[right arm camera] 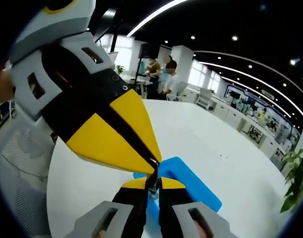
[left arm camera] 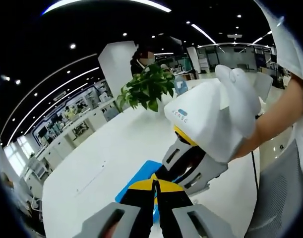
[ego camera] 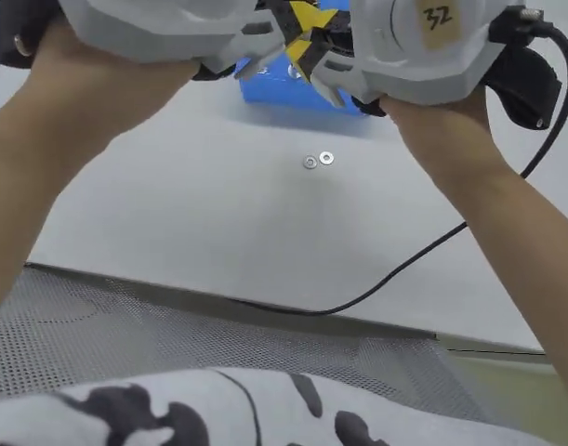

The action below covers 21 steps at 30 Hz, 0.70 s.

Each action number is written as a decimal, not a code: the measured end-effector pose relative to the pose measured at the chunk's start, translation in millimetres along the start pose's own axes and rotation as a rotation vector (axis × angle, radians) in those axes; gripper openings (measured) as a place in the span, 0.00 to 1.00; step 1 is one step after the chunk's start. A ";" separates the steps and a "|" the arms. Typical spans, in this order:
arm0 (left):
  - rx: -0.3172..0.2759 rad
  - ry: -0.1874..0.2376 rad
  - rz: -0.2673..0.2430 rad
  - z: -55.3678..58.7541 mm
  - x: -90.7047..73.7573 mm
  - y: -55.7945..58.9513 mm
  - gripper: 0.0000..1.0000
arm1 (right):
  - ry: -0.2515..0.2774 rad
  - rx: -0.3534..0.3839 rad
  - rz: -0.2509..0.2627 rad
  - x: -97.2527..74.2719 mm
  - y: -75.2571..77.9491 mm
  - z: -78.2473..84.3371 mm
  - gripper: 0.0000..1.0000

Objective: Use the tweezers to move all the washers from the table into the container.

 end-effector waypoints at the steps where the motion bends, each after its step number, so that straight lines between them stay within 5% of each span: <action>1: -0.015 -0.010 -0.009 4.1 3.7 -0.7 0.00 | -0.015 -0.005 0.006 4.4 1.7 3.6 0.04; 9: -0.084 -0.041 -0.028 19.4 20.2 -4.7 0.00 | -0.052 0.026 -0.014 24.5 8.9 17.4 0.03; 16: -0.117 -0.021 -0.018 19.8 19.1 -3.6 0.00 | -0.041 0.069 -0.023 20.8 8.3 21.3 0.04; 21: -0.113 0.005 0.011 12.5 6.7 -2.7 0.00 | 0.024 0.141 -0.038 6.8 5.7 16.4 0.06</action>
Point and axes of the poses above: the centre of the closed fingertips' face, and the gripper's own axes: x roughly forward along the fingers, y roughly to its right, z roughly out of its underside, the point moved 6 cm from there along -x, roughly backward along the fingers, and after that the axes turned 7 degrees about x, right-handed, at the moved point
